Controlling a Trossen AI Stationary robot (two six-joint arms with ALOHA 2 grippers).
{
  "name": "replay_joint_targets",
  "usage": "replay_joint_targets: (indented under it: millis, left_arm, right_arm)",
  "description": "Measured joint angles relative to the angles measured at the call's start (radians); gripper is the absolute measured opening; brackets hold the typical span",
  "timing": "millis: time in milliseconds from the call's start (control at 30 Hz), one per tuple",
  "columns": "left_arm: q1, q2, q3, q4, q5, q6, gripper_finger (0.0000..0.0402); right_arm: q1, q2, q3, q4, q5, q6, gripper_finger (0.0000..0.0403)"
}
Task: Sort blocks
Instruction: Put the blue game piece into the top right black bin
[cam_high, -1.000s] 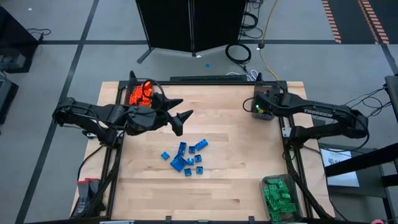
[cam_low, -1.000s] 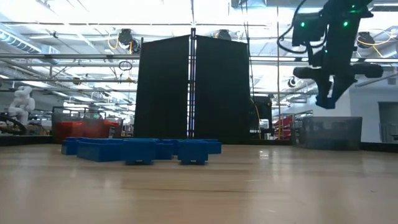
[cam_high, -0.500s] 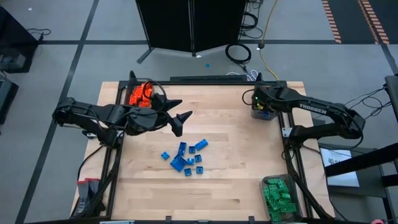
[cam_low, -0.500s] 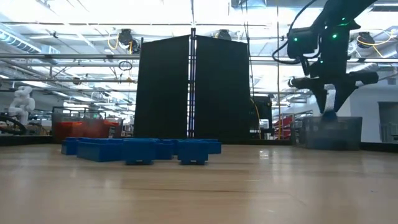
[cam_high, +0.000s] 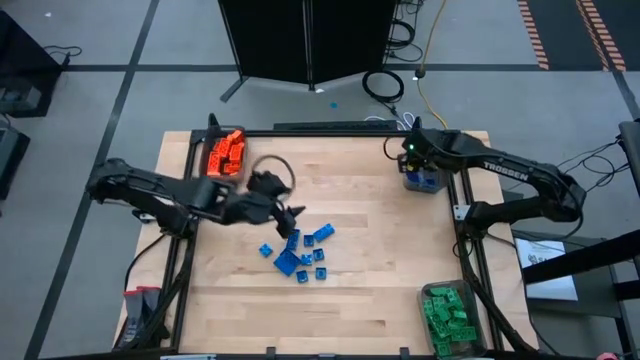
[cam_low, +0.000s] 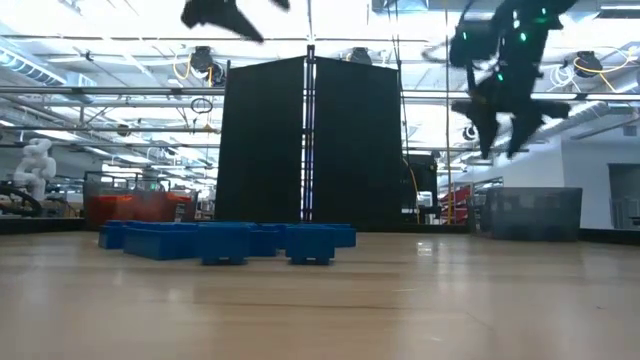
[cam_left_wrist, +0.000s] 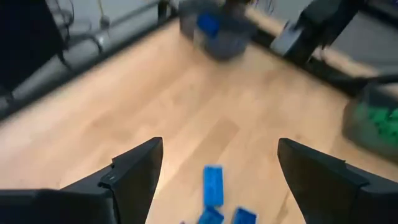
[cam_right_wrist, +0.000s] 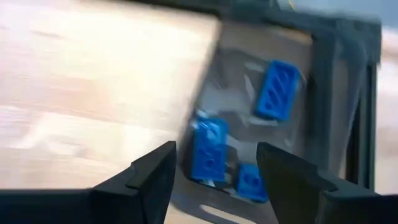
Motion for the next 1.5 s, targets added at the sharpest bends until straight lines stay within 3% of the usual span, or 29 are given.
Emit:
replay_joint_targets:
  millis: [200, 367, 633, 900, 1100, 1267, 1467, 1500]
  left_arm:
    - [0.016, 0.161, -0.084, 0.077, 0.025, -0.065, 0.0320]
    - [0.038, 0.334, -0.085, 0.139, 0.130, -0.069, 0.0320]
    - [0.086, 0.513, -0.068, 0.219, 0.227, -0.021, 0.0320]
    - [0.122, 0.608, -0.047, 0.237, 0.274, 0.033, 0.0320]
    - [0.129, 0.662, -0.040, 0.216, 0.364, 0.058, 0.0316]
    - [0.122, 0.675, -0.041, 0.187, 0.365, 0.073, 0.0268]
    - [0.139, 0.674, -0.043, 0.201, 0.362, 0.088, 0.0134]
    - [0.145, 0.674, -0.044, 0.203, 0.369, 0.089, 0.0126]
  right_arm:
    - [0.041, 0.000, 0.161, 0.006, -0.022, -0.099, 0.0215]
    - [0.096, -0.001, 0.249, 0.007, -0.022, -0.147, 0.0215]
    - [0.152, 0.000, 0.267, -0.004, -0.022, -0.151, 0.0215]
    - [0.178, 0.000, 0.267, -0.008, -0.022, -0.152, 0.0215]
    - [0.187, 0.000, 0.267, -0.010, -0.023, -0.164, 0.0215]
    - [0.187, 0.000, 0.267, -0.010, -0.022, -0.165, 0.0215]
    - [0.187, 0.000, 0.267, -0.010, -0.024, -0.166, 0.0215]
    - [0.187, 0.000, 0.267, -0.010, -0.032, -0.166, 0.0215]
